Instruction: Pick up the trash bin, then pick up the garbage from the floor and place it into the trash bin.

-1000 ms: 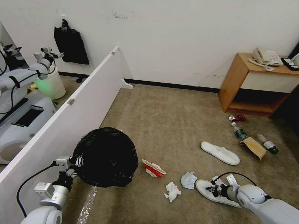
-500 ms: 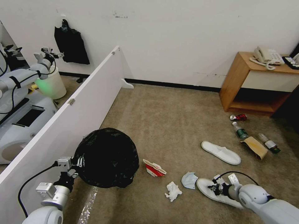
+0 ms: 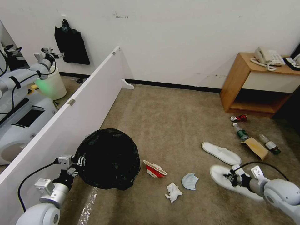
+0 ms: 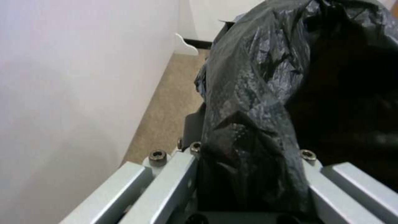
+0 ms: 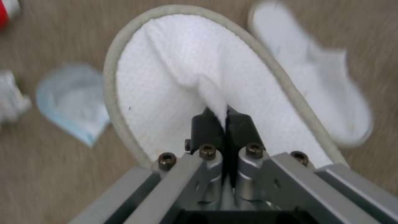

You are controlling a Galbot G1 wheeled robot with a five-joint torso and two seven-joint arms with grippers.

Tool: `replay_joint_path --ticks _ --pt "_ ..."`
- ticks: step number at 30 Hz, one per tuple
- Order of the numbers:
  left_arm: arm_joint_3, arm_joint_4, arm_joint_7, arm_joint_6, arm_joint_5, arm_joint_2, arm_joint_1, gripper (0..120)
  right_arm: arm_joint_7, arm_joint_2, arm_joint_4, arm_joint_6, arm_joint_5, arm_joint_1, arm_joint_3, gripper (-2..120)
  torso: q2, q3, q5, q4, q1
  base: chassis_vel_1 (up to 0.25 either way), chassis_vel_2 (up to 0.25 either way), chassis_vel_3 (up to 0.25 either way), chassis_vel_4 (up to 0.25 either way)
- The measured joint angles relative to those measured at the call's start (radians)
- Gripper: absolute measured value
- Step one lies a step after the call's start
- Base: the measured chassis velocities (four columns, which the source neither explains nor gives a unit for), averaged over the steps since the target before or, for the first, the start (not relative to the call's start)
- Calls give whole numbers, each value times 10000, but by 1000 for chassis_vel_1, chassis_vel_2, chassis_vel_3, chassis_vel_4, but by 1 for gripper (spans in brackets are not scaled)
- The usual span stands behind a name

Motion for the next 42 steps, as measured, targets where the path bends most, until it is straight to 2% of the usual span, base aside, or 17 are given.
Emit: replay_joint_path --ticks 5,10,24,30,33,36,41,42 --pt "92 -116 -64 340 -363 302 -30 4 302 -120 705 32 418 54 583 0 0 0 0 -3 0 0 0 0 0" --pt "180 -258 -21 496 -470 411 10 4 471 -191 1323 37 738 62 1197 0 1 0 0 -3 0 0 0 0 0" --pt "459 -895 420 1168 -534 439 160 4 834 -256 2623 754 1363 214 2480 0 2 0 0 -3 0 0 0 0 0" --pt "792 -1030 442 1552 -621 681 7 4 1251 -294 3622 911 2011 344 2871 0 2 0 0 -3 0 0 0 0 0" --pt "1125 -1129 453 1994 -899 835 -107 4 1472 -384 4294 1235 2470 532 3080 0 2 -1 0 -4 0 0 0 0 0" --pt "1209 -1130 466 2053 -916 868 -137 4 1548 -384 4434 1288 2582 582 3096 0 2 0 0 -3 0 0 0 0 0" --pt "1872 -983 497 2477 -1030 1115 -553 4 1737 -415 5348 1927 3339 913 3247 0 2 0 0 -4 0 0 0 0 0" --pt "1872 -983 497 2477 -1030 1115 -553 4 1737 -415 5348 1927 3339 913 3247 0 2 0 0 -4 0 0 0 0 0"
